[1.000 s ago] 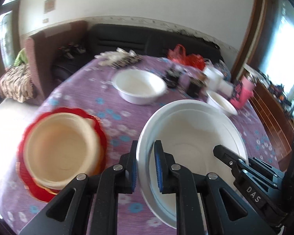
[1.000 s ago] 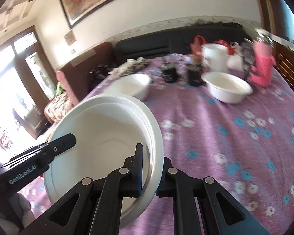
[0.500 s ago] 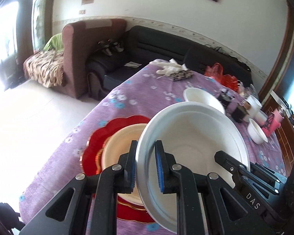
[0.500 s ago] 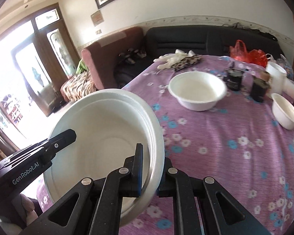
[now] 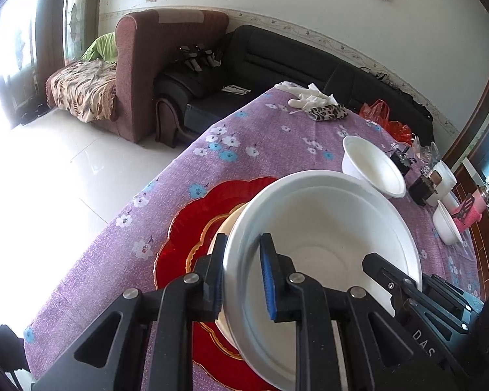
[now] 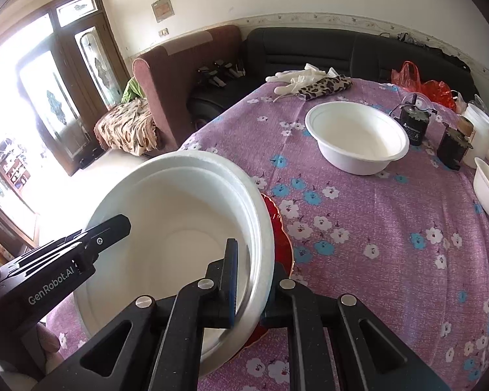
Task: Organize plates and bowls
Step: 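Carry the large white bowl with both grippers and lower it onto the stack, then open both grippers to release the large white bowl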
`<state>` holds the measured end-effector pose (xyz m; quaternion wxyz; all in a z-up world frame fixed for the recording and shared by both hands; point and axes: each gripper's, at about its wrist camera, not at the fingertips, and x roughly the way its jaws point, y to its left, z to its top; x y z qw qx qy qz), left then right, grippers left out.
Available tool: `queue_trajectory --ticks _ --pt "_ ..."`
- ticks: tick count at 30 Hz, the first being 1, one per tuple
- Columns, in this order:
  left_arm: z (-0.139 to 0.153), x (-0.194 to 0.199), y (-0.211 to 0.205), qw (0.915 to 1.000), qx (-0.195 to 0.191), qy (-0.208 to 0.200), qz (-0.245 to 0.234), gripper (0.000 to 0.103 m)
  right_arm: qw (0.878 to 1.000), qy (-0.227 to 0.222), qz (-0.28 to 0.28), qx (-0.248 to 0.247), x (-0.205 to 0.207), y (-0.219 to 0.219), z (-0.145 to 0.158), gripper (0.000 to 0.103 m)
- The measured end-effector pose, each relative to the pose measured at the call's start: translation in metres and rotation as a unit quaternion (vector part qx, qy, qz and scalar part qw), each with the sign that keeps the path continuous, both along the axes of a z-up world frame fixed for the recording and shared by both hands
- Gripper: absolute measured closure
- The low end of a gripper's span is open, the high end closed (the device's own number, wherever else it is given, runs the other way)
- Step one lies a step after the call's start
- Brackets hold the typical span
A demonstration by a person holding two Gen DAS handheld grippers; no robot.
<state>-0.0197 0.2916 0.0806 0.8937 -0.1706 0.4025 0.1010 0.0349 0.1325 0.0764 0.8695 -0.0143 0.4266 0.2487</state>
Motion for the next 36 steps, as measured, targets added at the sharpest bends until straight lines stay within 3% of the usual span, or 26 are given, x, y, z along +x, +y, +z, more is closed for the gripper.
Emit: queue_trajectory --ticks 29,31,33,36 --pt "0.004 -0.005 0.006 0.9994 0.027 -0.01 0.018 0.08 1.0 -0.002 0.0 -0.012 0.004 0.016 -0.01 0.091" --pt "0.007 -0.007 0.005 0.9992 0.032 -0.014 0.02 0.073 1.0 -0.005 0.0 -0.013 0.004 0.016 -0.01 0.091" --pt "0.01 -0.01 0.004 0.9988 0.037 -0.021 0.025 0.05 1.0 -0.011 -0.001 -0.015 0.003 0.017 -0.011 0.091" --pt "0.016 -0.016 0.004 0.9978 0.045 -0.036 0.035 0.03 1.0 -0.017 -0.004 -0.012 0.0 0.016 -0.01 0.091"
